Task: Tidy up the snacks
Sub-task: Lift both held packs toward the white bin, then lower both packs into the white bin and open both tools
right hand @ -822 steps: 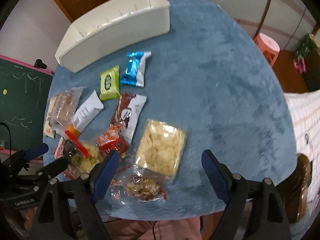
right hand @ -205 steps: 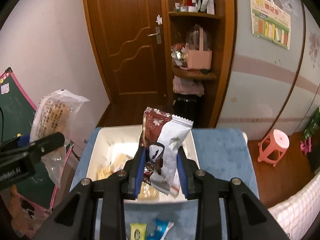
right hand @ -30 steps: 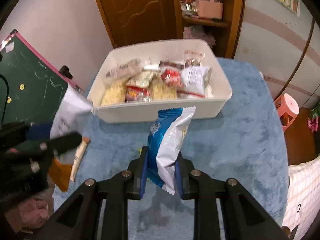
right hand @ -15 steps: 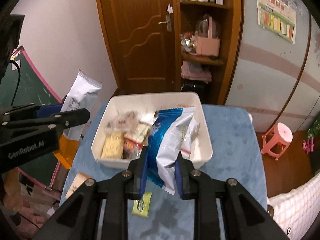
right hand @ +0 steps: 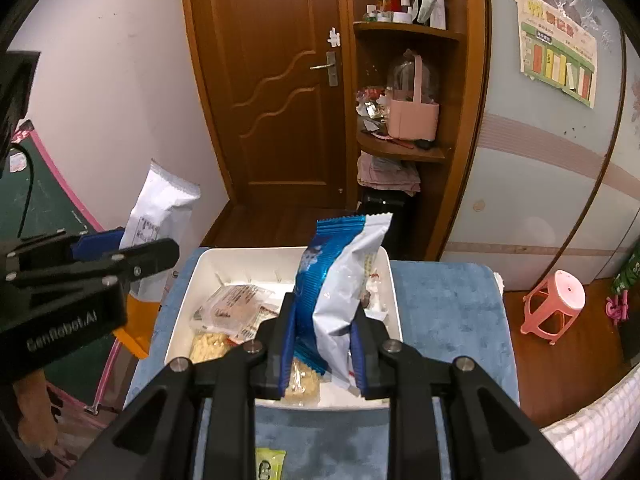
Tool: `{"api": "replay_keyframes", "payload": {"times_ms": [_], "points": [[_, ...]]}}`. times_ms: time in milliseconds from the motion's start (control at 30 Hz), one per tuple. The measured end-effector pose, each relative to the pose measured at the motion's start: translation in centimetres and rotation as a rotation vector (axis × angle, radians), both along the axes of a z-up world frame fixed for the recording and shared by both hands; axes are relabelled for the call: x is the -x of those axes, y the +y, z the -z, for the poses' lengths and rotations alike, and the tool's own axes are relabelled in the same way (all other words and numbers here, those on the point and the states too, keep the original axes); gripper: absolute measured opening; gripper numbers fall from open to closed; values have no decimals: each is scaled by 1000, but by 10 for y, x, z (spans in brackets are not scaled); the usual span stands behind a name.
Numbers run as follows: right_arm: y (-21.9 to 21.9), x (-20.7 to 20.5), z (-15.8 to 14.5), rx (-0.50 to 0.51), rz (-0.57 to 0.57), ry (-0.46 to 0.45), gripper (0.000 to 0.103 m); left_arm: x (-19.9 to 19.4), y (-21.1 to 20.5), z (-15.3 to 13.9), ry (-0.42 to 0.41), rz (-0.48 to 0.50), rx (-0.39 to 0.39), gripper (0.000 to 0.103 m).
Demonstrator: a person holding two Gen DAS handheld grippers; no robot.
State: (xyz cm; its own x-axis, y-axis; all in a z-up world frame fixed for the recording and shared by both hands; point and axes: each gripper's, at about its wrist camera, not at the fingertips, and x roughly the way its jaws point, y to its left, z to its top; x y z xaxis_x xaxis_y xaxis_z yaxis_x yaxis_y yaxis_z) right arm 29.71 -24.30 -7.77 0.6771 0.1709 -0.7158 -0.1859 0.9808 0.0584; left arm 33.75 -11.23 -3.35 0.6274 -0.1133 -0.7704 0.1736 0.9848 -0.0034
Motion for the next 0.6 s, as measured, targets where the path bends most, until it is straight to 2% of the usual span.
{"api": "replay_keyframes", "payload": {"times_ms": [200,233,267,300,333,367,433,600], "points": [[4,-24,13,17,-1,29,26,-24,-2,13,7,-40,-13,42],[5,-25,15,18,-5,37,26,-29,-2,16,2,-52,-20,46],[6,-28,19,16,-15,52,30,-31,-2,18,3,-58,-25,63],[7,-31,24,16,-22,73,33,-34,-2,21,6,-63,-28,75],[8,-33,28,18,-22,85,41,-36,-1,23,2,-72,-29,90],[8,-33,30,22,-19,88,48,-37,-1,25,-6,-78,-31,92],[8,-32,33,39,-11,84,54,-36,0,30,-10,-78,-35,92],[8,-28,38,43,-12,97,56,-35,4,44,35,-83,-43,92]]}}
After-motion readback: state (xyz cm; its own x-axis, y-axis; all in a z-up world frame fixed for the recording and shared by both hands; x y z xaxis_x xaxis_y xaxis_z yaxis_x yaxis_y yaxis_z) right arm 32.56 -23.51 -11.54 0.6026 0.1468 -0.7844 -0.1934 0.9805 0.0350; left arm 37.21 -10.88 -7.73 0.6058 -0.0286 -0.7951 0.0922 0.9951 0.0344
